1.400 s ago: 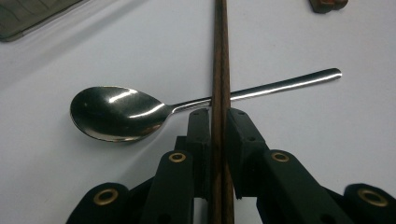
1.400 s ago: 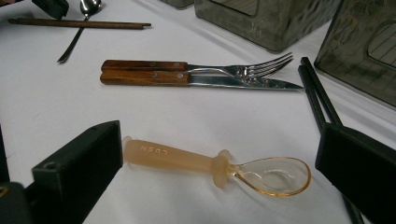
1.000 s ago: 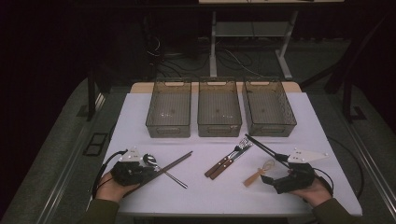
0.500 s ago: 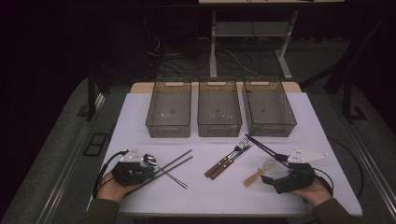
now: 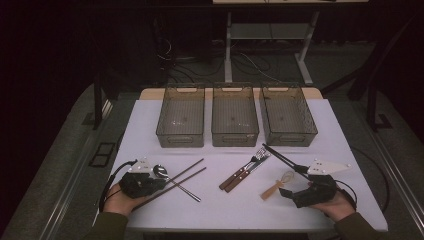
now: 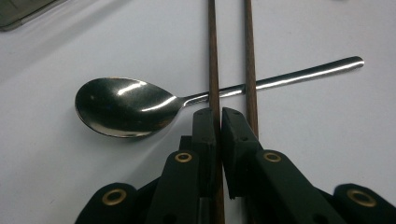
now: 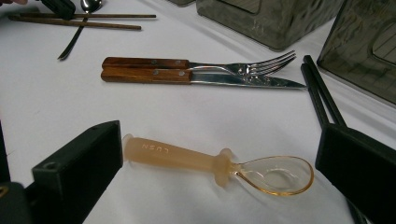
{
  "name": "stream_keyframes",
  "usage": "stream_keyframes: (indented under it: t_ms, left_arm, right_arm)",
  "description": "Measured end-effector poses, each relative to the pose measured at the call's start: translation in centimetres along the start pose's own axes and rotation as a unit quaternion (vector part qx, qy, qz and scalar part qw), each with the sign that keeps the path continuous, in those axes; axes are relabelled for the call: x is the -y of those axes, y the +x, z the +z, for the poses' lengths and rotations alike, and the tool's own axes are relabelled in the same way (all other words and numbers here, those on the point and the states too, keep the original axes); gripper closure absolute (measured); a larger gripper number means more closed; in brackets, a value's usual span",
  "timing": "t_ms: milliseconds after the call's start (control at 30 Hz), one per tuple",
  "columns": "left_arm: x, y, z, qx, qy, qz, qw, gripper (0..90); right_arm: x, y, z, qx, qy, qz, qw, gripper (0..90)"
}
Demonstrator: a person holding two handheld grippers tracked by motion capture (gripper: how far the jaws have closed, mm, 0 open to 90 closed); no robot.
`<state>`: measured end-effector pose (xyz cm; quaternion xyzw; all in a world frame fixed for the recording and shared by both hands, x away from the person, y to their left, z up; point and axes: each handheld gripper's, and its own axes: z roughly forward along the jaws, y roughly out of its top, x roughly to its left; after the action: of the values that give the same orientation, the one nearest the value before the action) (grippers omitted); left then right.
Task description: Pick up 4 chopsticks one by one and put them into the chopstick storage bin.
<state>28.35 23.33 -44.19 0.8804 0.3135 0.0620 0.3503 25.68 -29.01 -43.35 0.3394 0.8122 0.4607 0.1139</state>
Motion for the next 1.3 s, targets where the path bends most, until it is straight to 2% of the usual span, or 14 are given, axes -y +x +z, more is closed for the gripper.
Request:
stream_keyframes:
  t_ms: [267, 500, 800, 833, 933, 1033, 1233, 1300]
  left_arm:
    - [-0.1, 0.1, 0.0, 0.003, 0.002, -0.010, 0.9999, 84.5]
    - [-0.2, 0.0, -0.1, -0.002, 0.006, -0.005, 1.0000, 84.5]
    - [-0.6, -0.3, -0.6, -0.002, -0.009, -0.011, 0.9999, 84.5]
    - [-0.7, -0.5, -0.6, -0.002, -0.017, -0.018, 0.9997, 84.5]
    - [-1.0, -0.8, -0.6, 0.000, -0.022, -0.021, 0.9995, 84.5]
    - [-1.3, -1.1, -0.7, 0.001, -0.023, -0.018, 0.9996, 84.5]
    - [-1.8, -1.6, -0.7, 0.005, -0.035, -0.027, 0.9990, 84.5]
    - [-2.1, -1.7, -0.8, 0.006, -0.038, -0.020, 0.9991, 84.5]
  right_arm:
    - [0.0, 0.0, 0.0, 0.000, 0.002, 0.000, 1.0000, 0.5]
    - [0.2, -0.4, 0.8, 0.000, 0.009, 0.002, 1.0000, 0.5]
    - [0.2, -0.5, 1.2, 0.005, 0.018, 0.000, 0.9998, 0.5]
    - [0.2, -0.5, 1.2, 0.005, 0.018, 0.000, 0.9998, 0.5]
    - [0.2, -0.5, 1.2, 0.006, 0.018, 0.000, 0.9998, 0.5]
    - [0.3, -0.4, 1.2, 0.007, 0.021, 0.002, 0.9998, 0.5]
    - [0.3, -0.4, 1.2, 0.006, 0.021, 0.002, 0.9998, 0.5]
    - [0.3, -0.4, 1.2, 0.006, 0.020, 0.002, 0.9998, 0.5]
